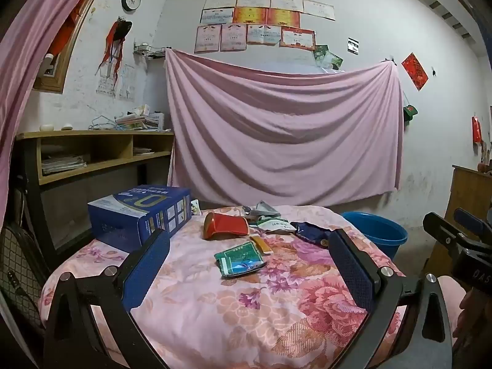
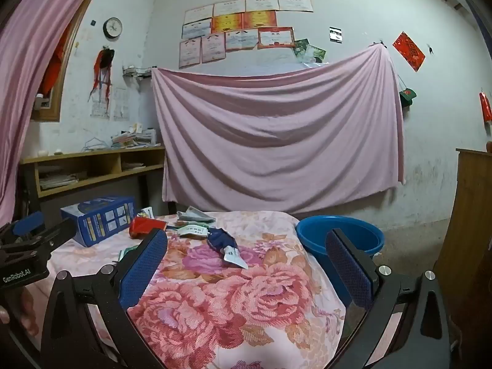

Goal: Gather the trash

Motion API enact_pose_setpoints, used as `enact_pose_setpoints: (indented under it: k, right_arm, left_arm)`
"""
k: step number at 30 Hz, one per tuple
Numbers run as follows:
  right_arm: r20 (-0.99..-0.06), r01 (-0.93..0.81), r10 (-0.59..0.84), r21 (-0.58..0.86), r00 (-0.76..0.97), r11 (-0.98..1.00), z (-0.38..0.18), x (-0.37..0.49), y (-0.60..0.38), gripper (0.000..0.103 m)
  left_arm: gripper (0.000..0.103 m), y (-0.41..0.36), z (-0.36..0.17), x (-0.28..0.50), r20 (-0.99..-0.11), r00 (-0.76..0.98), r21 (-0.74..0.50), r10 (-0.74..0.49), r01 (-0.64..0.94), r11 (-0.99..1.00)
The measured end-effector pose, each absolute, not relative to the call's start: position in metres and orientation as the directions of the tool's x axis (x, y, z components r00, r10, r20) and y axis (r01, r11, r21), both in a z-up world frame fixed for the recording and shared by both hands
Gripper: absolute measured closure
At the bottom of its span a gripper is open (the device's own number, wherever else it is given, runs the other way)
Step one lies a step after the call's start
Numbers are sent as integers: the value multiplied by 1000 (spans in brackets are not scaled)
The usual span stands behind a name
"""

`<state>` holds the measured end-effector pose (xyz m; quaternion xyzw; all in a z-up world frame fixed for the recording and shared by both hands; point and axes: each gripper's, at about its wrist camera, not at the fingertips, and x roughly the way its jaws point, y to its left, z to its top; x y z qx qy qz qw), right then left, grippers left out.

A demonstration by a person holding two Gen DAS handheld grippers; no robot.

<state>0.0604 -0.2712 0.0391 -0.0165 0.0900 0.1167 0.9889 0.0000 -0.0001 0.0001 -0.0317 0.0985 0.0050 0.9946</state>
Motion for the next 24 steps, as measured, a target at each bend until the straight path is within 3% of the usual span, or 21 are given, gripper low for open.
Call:
enact_pose_setpoints:
  k: [24]
  right_arm:
    - [-192, -236, 232, 0, 954, 972, 36, 64, -276, 0]
  left_arm:
    - [2, 0, -2, 0, -196, 981, -58, -1, -11, 998]
